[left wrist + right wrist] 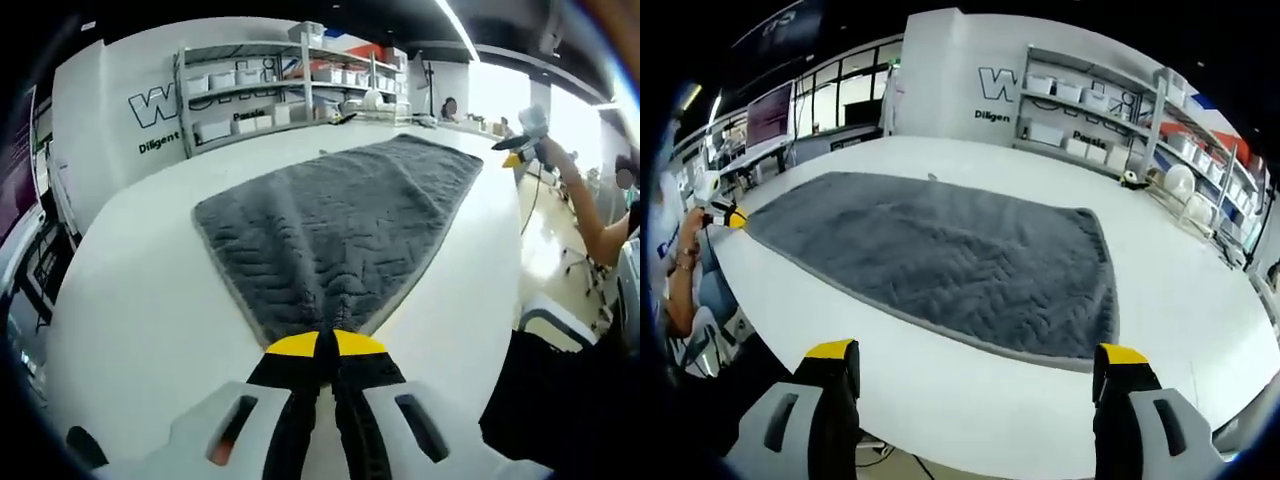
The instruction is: Open the folded towel by lifting each exposed corner and separating the folded layers until the towel lies flat within the target outline without major curled edges
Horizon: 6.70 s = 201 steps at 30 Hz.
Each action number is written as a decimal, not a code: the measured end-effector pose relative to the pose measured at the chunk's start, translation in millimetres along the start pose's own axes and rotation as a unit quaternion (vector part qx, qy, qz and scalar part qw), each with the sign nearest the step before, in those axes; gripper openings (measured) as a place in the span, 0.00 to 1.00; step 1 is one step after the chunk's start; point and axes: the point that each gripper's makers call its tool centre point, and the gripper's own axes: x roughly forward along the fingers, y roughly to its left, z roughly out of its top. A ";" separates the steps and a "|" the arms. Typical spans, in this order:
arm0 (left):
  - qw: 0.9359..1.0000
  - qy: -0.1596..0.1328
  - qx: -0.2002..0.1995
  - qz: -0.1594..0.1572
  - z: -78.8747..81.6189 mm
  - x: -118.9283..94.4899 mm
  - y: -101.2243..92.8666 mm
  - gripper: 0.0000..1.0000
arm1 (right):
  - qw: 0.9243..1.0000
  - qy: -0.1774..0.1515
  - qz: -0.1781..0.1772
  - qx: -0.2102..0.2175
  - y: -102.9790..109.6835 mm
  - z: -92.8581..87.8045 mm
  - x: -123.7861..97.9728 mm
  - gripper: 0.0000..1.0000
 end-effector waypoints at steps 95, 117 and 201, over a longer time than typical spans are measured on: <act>0.986 -0.079 -0.034 0.139 117.7 58.5 192.1 0.29 | 0.998 0.003 0.050 -0.030 32.4 24.7 32.6 0.99; 0.983 0.029 -0.029 0.177 63.1 108.4 243.9 0.01 | 0.998 0.005 0.054 -0.031 30.7 17.3 35.5 0.99; 0.983 -0.143 0.011 0.118 53.1 -48.0 33.5 0.99 | 0.993 -0.006 0.099 -0.061 83.8 30.6 36.1 0.99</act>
